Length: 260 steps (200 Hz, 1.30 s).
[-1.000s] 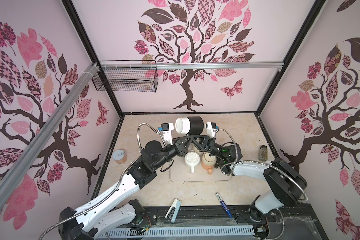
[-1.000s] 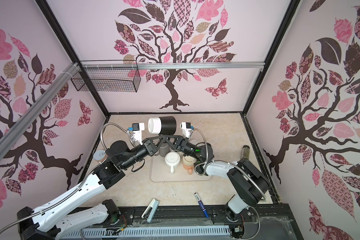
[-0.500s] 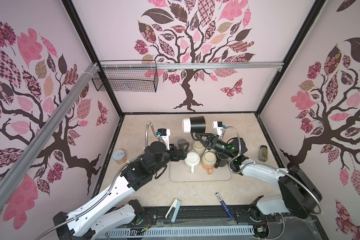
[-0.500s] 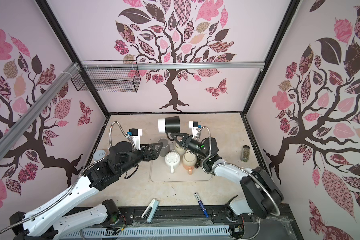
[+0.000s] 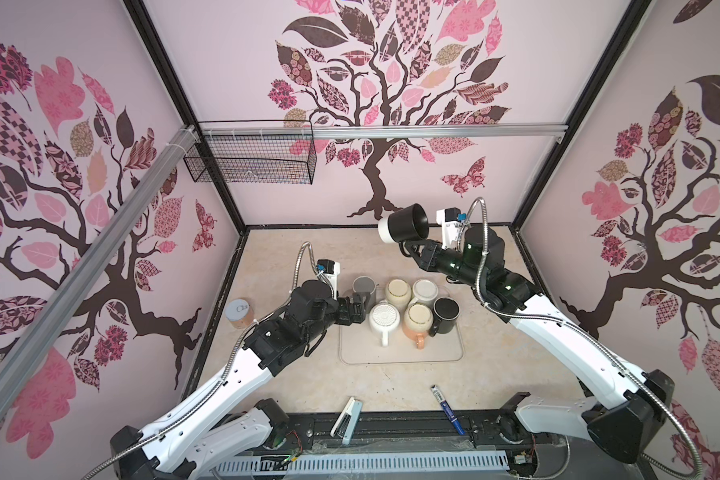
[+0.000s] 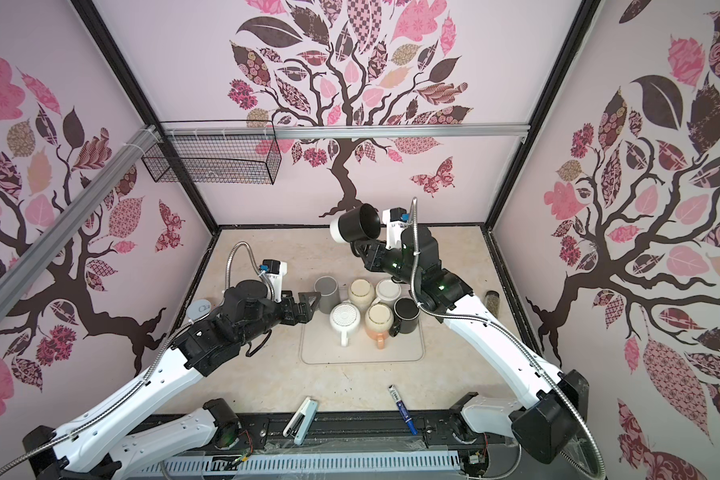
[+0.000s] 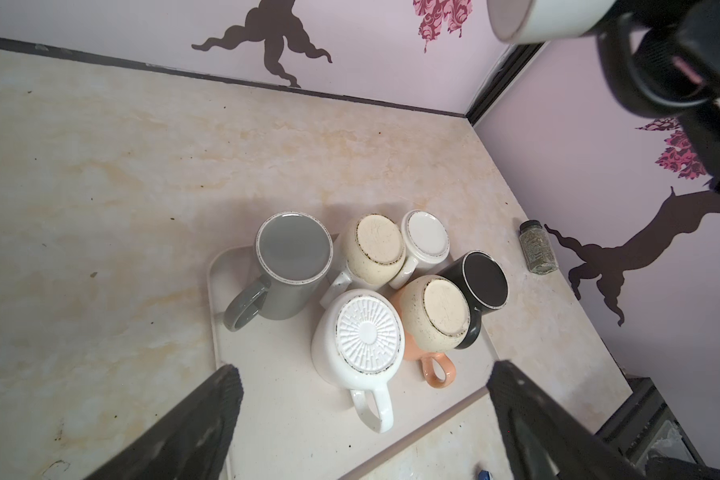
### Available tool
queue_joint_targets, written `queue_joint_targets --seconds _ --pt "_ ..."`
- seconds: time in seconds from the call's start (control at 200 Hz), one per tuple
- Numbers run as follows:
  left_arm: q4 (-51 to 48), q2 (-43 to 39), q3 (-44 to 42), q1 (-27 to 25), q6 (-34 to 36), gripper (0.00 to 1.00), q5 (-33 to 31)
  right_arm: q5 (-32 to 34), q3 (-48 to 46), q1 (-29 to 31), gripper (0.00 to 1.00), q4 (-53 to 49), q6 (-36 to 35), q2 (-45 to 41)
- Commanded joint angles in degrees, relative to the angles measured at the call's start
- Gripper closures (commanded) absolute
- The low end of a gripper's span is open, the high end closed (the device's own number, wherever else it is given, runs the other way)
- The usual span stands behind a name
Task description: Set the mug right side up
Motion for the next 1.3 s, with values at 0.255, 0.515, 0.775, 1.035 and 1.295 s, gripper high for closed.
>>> queue_joint_targets --seconds 0.255,0.515,0.775,1.035,1.295 --pt "-0.9 -1.9 -3.6 0.5 2.9 0.05 0.9 16.9 13.5 -14.5 1.0 -18.7 -15.9 15.7" --pt "-0.2 -0.9 -4.0 0.7 2.9 0.05 2.7 21.8 11.5 -19.6 1.0 -18.2 -17.2 22.4" --pt "0.3 1.2 -3.6 0.7 3.1 0.04 4.6 22.5 8.8 -19.8 1.0 -14.9 -17.1 28.0" --pt "1.6 1.5 -5.1 0.7 2.9 0.04 5.5 24.6 6.0 -20.4 1.0 -13.1 -17.1 30.8" --pt "2.1 3.4 -4.7 0.6 3.0 0.04 6.9 24.3 1.8 -21.5 1.0 -9.4 -16.5 30.9"
